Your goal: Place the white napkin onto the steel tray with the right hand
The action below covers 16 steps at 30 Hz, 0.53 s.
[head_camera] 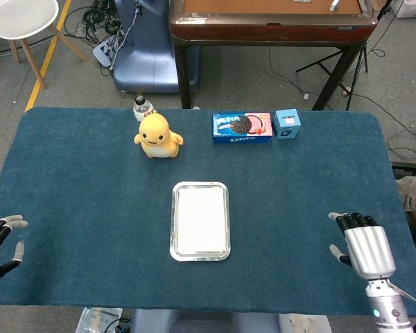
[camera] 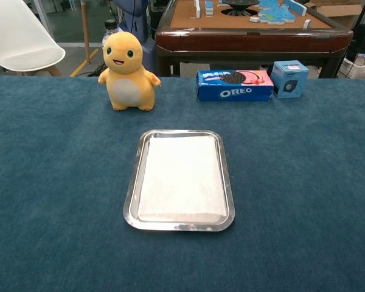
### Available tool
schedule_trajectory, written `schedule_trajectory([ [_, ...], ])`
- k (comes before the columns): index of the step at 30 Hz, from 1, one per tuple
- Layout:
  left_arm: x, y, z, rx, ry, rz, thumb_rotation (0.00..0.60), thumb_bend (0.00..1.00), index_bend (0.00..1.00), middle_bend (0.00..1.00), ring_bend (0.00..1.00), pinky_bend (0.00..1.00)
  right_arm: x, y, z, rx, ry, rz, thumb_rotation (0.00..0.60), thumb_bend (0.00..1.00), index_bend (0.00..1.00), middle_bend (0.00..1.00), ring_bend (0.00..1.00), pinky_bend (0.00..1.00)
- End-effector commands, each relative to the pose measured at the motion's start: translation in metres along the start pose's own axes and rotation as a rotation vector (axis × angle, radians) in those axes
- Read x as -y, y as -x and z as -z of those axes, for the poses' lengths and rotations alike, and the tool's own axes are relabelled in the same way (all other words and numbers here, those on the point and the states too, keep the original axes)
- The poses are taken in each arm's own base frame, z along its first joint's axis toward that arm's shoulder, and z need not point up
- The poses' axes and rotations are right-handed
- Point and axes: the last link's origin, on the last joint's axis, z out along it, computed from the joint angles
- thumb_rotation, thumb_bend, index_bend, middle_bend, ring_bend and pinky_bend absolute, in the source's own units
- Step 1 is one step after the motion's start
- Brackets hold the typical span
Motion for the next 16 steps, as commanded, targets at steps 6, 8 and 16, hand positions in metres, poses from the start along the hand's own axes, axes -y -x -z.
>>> schedule_trajectory([
  [6, 0.002, 0.002, -0.005, -0.002, -0.009, -0.001, 0.600, 0.48, 0.34, 0.28, 0.22, 0.36, -0.041, -0.010, 0.011, -0.078, 0.115, -0.058, 0.600, 0.00, 0.34, 0.43, 0.35, 0.41],
  [8, 0.002, 0.004, -0.007, 0.004, -0.009, -0.002, 0.600, 0.48, 0.34, 0.28, 0.22, 0.36, -0.046, -0.012, 0.011, -0.094, 0.125, -0.069, 0.600, 0.00, 0.34, 0.43, 0.35, 0.41],
  [16, -0.001, 0.010, -0.011, 0.027, -0.001, -0.010, 0.600, 0.48, 0.34, 0.28, 0.22, 0.36, -0.059, -0.007, 0.006, -0.038, 0.152, -0.096, 0.600, 0.00, 0.34, 0.43, 0.35, 0.41],
])
